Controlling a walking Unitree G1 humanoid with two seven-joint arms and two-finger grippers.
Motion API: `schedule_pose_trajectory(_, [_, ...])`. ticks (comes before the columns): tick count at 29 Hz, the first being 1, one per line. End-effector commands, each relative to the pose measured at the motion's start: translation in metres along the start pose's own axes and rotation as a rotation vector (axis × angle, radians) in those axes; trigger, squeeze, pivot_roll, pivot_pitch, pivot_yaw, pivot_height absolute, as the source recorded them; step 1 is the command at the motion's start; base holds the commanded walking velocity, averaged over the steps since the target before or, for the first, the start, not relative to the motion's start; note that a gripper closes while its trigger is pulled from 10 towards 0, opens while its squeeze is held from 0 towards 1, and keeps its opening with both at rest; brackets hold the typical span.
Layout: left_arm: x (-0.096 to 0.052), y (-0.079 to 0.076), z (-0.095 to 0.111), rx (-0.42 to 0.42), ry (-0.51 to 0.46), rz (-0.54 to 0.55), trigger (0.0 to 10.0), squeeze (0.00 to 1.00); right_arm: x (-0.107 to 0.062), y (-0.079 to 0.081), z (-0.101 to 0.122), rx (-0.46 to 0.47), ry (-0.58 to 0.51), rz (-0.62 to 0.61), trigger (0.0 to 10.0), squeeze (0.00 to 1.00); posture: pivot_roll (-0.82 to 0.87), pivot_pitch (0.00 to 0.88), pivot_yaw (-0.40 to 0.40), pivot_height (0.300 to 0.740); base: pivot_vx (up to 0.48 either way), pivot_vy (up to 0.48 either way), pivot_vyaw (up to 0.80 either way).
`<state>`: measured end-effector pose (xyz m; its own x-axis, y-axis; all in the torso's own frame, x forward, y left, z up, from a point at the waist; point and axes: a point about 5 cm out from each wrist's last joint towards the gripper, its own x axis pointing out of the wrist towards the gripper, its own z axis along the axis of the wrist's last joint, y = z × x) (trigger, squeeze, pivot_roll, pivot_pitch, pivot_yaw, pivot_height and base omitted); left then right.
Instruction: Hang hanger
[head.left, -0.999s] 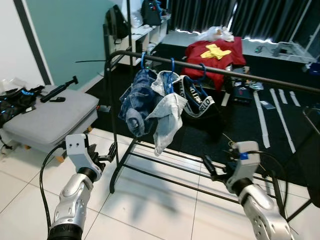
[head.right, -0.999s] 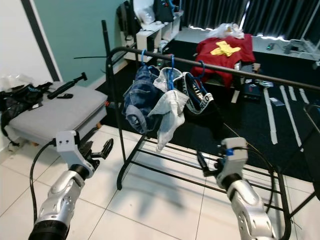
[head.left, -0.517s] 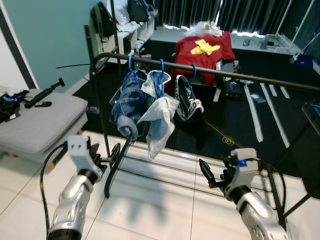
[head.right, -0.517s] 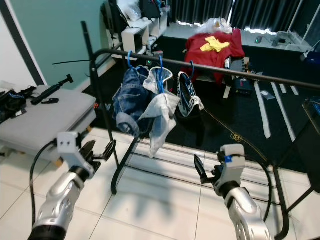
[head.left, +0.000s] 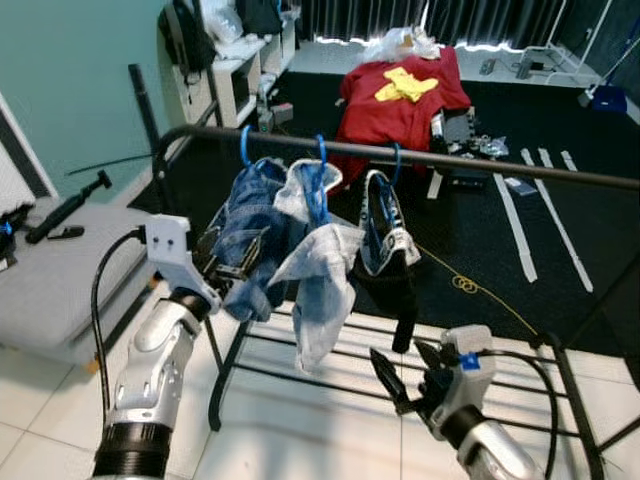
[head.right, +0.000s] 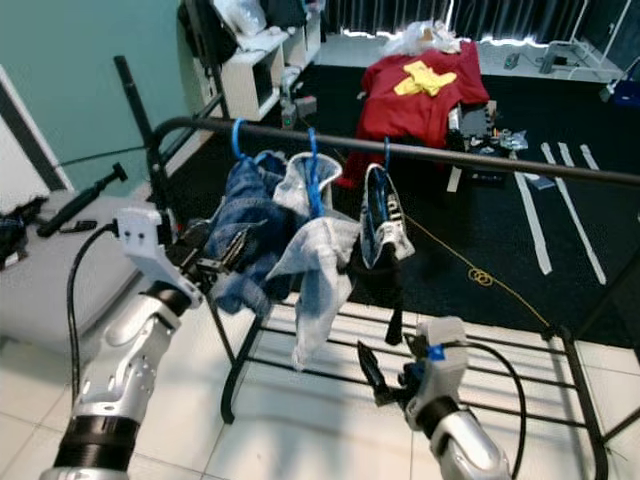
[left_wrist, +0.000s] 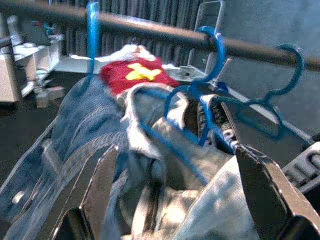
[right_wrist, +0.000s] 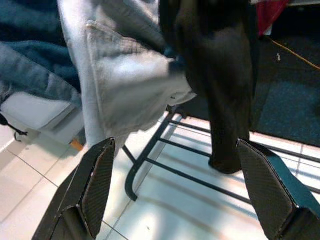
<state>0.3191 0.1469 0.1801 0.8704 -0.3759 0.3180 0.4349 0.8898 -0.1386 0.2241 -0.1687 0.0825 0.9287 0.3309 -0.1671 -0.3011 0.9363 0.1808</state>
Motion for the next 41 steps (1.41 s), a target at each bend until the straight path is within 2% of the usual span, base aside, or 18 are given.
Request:
schedule_pose_trajectory(1, [-0.003, 0.003, 0.006, -0.012, -0.012, 0.006, 10.0, 0.0, -0.001, 0.003, 0.001, 0.012, 0.0, 0.002, 10.0, 0.0, -0.06, 0.094, 0.024, 0.74, 0.352, 0.0, 0.0])
schedule_pose_trajectory(3, [0.008, -0.001, 0.038, -0.095, -0.115, -0.059, 10.0, 0.0, -0.002, 0.004, 0.002, 0.023, 0.004, -0.002, 10.0, 0.0, -0.06, 0.097, 0.028, 0.74, 0.165, 0.0, 0.0])
schedule_pose_trajectory(4, [0.008, -0.001, 0.038, -0.095, -0.115, -0.059, 10.0, 0.0, -0.002, 0.004, 0.002, 0.023, 0.004, -0.002, 10.0, 0.0, -0.06, 0.097, 0.028, 0.74, 0.0, 0.0, 0.0])
schedule_pose_trajectory(5, [0.013, -0.003, 0.06, -0.129, -0.178, -0.126, 10.0, 0.0, -0.002, 0.005, 0.002, 0.027, 0.005, -0.002, 10.0, 0.0, -0.06, 0.097, 0.033, 0.74, 0.0, 0.0, 0.0])
schedule_pose_trajectory(6, [0.013, -0.003, 0.06, -0.129, -0.178, -0.126, 10.0, 0.0, -0.002, 0.005, 0.002, 0.027, 0.005, -0.002, 10.0, 0.0, -0.06, 0.097, 0.033, 0.74, 0.0, 0.0, 0.0])
schedule_pose_trajectory(7, [0.015, -0.005, 0.075, -0.147, -0.216, -0.176, 10.0, 0.0, -0.002, 0.006, 0.002, 0.029, 0.005, -0.003, 10.0, 0.0, -0.06, 0.097, 0.033, 0.74, 0.0, 0.0, 0.0])
schedule_pose_trajectory(9, [0.017, -0.006, 0.083, -0.136, -0.228, -0.211, 10.0, 0.0, -0.002, 0.006, 0.002, 0.031, 0.005, -0.003, 10.0, 0.0, -0.06, 0.098, 0.036, 0.74, 0.0, 0.0, 0.0])
schedule_pose_trajectory(13, [0.018, -0.008, 0.082, -0.106, -0.212, -0.227, 10.0, 0.0, -0.001, 0.007, 0.002, 0.032, 0.004, -0.003, 10.0, 0.0, -0.06, 0.097, 0.04, 0.74, 0.0, 0.0, 0.0])
schedule_pose_trajectory(14, [0.02, -0.009, 0.064, 0.004, -0.131, -0.21, 10.0, 0.0, 0.0, 0.007, 0.003, 0.032, 0.001, -0.004, 10.0, 0.0, -0.05, 0.096, 0.044, 0.74, 0.0, 0.0, 0.0])
schedule_pose_trajectory(15, [0.02, -0.009, 0.064, 0.004, -0.131, -0.21, 10.0, 0.0, 0.0, 0.007, 0.003, 0.032, 0.001, -0.004, 10.0, 0.0, -0.05, 0.096, 0.044, 0.74, 0.0, 0.0, 0.0])
schedule_pose_trajectory(17, [0.027, -0.019, 0.032, 0.12, -0.023, -0.238, 10.0, 0.0, 0.002, 0.008, 0.003, 0.031, -0.002, -0.006, 10.0, 0.0, -0.06, 0.089, 0.051, 0.74, 0.0, 0.0, 0.0])
schedule_pose_trajectory(20, [0.03, -0.025, 0.024, 0.139, 0.002, -0.26, 10.0, 0.0, 0.003, 0.008, 0.003, 0.031, -0.002, -0.006, 10.0, 0.0, -0.06, 0.089, 0.051, 0.74, 0.0, 0.0, 0.0])
schedule_pose_trajectory(21, [0.038, -0.032, 0.019, 0.142, 0.01, -0.292, 10.0, 0.0, 0.004, 0.008, 0.003, 0.029, -0.003, -0.007, 10.0, 0.0, -0.07, 0.084, 0.056, 0.74, 0.0, 0.0, 0.0])
schedule_pose_trajectory(23, [0.038, -0.032, 0.019, 0.142, 0.01, -0.292, 10.0, 0.0, 0.004, 0.008, 0.003, 0.029, -0.003, -0.007, 10.0, 0.0, -0.07, 0.084, 0.056, 0.74, 0.0, 0.0, 0.0])
schedule_pose_trajectory(25, [0.055, -0.04, 0.01, 0.186, 0.059, -0.311, 10.0, 0.0, 0.006, 0.009, 0.004, 0.026, -0.006, -0.012, 10.0, 0.0, -0.07, 0.078, 0.066, 0.74, 0.0, 0.0, 0.0])
schedule_pose_trajectory(29, [0.062, -0.039, 0.008, 0.212, 0.078, -0.297, 10.0, 0.0, 0.007, 0.009, 0.004, 0.026, -0.008, -0.015, 10.0, 0.0, -0.08, 0.075, 0.074, 0.74, 0.0, 0.0, 0.0])
schedule_pose_trajectory(34, [0.079, -0.019, 0.015, 0.263, 0.073, -0.11, 10.0, 0.0, 0.008, 0.009, 0.005, 0.025, -0.015, -0.027, 10.0, 0.0, -0.09, 0.07, 0.085, 0.74, 0.0, 0.0, 0.0])
schedule_pose_trajectory(41, [0.085, -0.011, 0.006, 0.267, 0.113, -0.054, 10.0, 0.0, 0.008, 0.008, 0.005, 0.018, -0.015, -0.034, 10.0, 0.0, -0.1, 0.07, 0.087, 0.74, 0.0, 0.0, 0.0])
